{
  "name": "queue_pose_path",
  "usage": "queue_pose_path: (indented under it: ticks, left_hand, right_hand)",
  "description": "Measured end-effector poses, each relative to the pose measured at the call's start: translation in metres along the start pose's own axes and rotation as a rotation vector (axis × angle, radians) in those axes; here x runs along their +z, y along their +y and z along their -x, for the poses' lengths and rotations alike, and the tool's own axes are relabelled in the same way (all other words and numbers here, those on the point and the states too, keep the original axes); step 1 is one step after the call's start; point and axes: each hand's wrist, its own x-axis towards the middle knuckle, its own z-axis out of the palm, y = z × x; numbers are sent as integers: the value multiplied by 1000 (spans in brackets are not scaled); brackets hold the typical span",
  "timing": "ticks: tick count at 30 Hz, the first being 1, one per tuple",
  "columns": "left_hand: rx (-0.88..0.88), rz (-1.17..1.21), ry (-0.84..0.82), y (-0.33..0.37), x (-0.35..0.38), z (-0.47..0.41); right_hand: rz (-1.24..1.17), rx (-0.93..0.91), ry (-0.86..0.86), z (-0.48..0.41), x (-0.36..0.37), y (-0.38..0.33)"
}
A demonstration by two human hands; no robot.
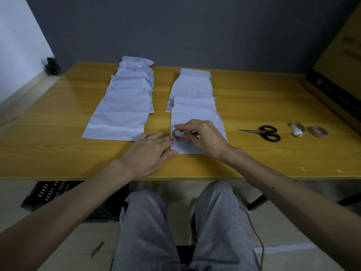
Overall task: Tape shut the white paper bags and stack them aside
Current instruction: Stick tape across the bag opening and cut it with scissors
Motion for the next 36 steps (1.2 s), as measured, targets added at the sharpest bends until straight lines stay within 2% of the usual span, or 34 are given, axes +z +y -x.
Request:
queue_pose_path:
  ticks: [5, 12, 15, 20, 28, 36]
  left_hand:
    - [21, -121, 24, 7, -2, -3]
    - [42, -109, 24, 7, -6, -9]
    - [46, -26, 13, 3, -5, -9]
    - [-60, 252, 4, 9, -10, -2]
    - [-81, 194, -57, 6, -9, -2]
    - [-11, 123, -4, 4, -5, -4]
  right_hand:
    - [75, -24, -45, 4, -3, 5]
    - [100, -28, -66, 7, -11, 5]
    - [101, -21, -75, 4, -11, 1]
    - [73, 57, -36, 5, -9, -1]
    - [-19, 85, 5, 6, -6, 1]
    - [-70, 90, -4, 3, -4, 0]
